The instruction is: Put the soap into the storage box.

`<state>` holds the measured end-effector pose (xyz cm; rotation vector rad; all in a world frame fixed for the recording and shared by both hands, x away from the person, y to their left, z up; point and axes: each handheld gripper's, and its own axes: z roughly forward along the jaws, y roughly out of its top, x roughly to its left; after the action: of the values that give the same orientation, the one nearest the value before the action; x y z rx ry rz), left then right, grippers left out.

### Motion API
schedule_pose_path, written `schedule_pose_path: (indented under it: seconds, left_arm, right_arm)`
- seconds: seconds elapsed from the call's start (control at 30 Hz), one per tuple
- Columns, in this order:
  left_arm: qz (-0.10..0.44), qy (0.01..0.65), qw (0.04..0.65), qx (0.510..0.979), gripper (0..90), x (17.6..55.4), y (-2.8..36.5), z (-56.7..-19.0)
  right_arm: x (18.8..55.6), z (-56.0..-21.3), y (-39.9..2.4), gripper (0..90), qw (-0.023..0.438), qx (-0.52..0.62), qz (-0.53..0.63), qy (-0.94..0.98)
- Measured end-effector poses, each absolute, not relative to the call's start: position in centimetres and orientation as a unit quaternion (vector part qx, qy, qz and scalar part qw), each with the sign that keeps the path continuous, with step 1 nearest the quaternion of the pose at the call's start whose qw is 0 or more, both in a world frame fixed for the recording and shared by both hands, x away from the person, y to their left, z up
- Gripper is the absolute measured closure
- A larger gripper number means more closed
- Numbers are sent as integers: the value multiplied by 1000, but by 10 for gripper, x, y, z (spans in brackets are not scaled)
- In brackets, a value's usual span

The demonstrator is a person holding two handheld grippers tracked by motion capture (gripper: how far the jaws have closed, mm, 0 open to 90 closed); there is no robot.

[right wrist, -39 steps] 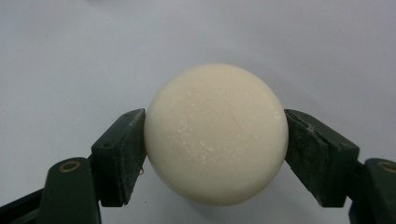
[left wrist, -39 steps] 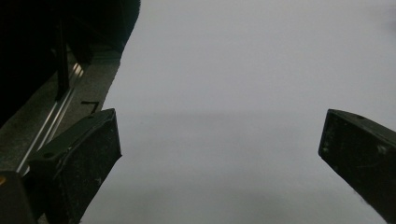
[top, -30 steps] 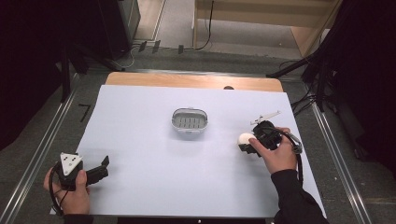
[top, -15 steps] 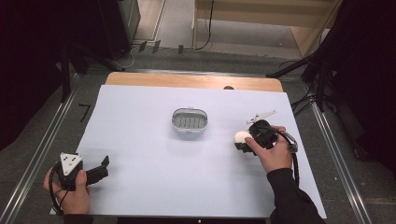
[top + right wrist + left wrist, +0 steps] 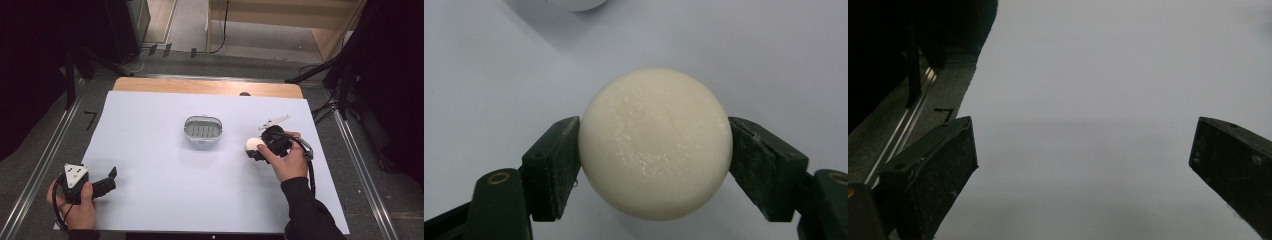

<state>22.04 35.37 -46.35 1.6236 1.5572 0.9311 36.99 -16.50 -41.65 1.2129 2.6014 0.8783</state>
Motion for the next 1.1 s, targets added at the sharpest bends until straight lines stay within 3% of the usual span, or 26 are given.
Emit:
schedule_pose_path:
  seconds: [1.1]
  left_arm:
    - [357, 600, 349, 625, 0, 220, 354, -464]
  right_arm:
    - [384, -402, -120, 254, 64, 370, 310, 873]
